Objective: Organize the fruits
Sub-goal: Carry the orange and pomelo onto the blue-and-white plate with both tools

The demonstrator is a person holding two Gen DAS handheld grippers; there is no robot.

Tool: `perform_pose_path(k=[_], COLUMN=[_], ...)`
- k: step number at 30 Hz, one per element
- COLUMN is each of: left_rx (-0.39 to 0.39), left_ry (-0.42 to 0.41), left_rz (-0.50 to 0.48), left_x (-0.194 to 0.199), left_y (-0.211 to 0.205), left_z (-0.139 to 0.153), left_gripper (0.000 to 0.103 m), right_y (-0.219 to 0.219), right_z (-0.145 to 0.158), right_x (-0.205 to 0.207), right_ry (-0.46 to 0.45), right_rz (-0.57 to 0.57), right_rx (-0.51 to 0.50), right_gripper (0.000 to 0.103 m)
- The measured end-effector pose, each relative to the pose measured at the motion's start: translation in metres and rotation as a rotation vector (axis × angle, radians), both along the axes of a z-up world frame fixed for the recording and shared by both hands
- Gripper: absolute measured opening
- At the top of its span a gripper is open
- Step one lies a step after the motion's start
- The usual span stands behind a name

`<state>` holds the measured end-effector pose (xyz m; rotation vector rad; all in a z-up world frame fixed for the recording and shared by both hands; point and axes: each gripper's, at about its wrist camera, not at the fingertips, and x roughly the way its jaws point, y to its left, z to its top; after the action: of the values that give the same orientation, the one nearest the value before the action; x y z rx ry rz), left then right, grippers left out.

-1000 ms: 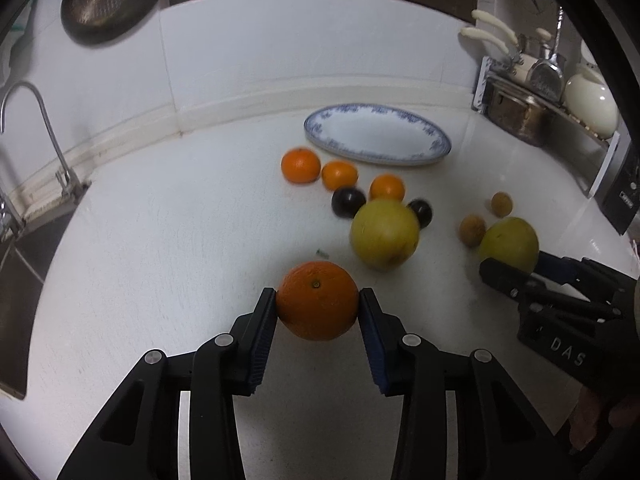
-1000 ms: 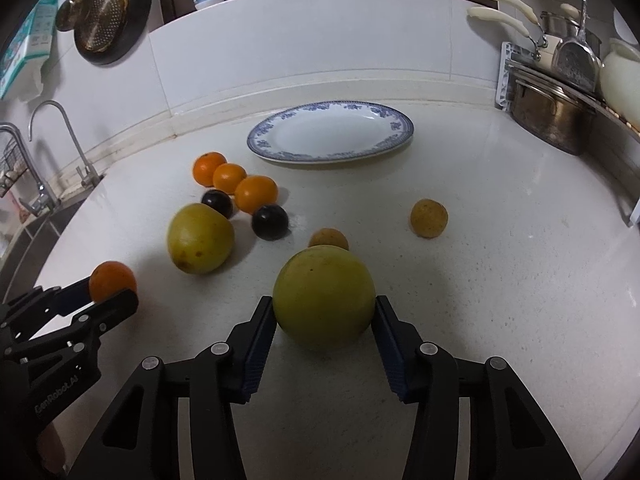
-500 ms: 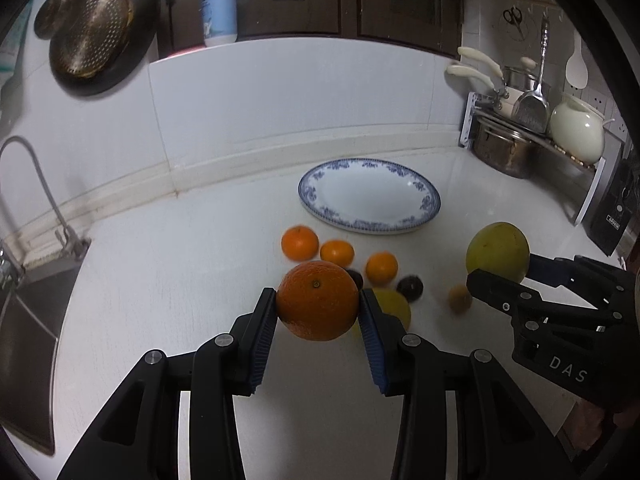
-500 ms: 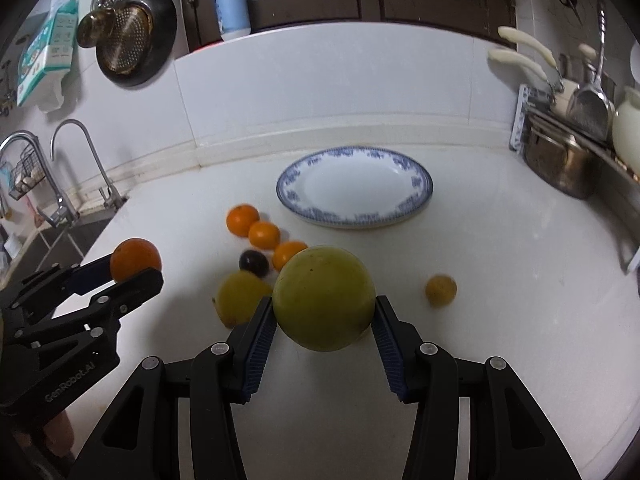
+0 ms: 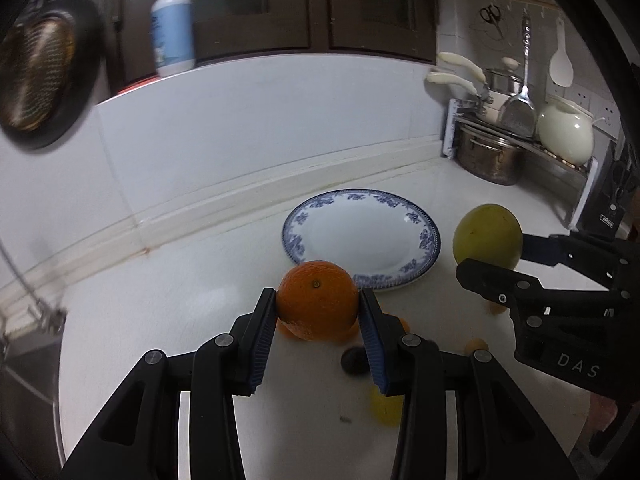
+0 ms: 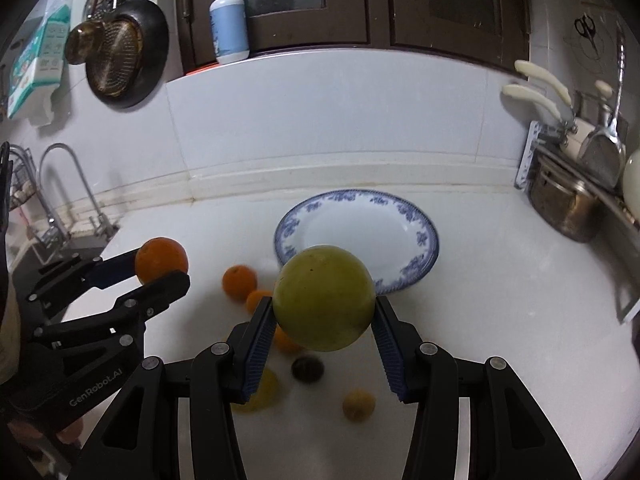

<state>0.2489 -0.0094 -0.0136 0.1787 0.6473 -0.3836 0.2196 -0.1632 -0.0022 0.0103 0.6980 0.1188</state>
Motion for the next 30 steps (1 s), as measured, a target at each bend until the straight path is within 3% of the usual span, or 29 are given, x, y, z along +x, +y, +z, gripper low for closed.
perform_pose_path(k=[12,30], left_rx=[0.011,0.060], left_ry=[0.060,0.214], left_rz=[-0.089,-0.111], left_x=[0.066,0.178], left_y=[-0.032,-0.079], left_z=[-0.007,-0.054], left_gripper=[0.040,0.040], right_y=[-0.020,-0.056], right_z=[-0.004,-0.052], right_x=[0.061,0.179], right_ry=[0.049,0.181], right_rz=[0.006,0.069], right_rx=[-0.020,0.001], right_gripper=[0.050,0.050])
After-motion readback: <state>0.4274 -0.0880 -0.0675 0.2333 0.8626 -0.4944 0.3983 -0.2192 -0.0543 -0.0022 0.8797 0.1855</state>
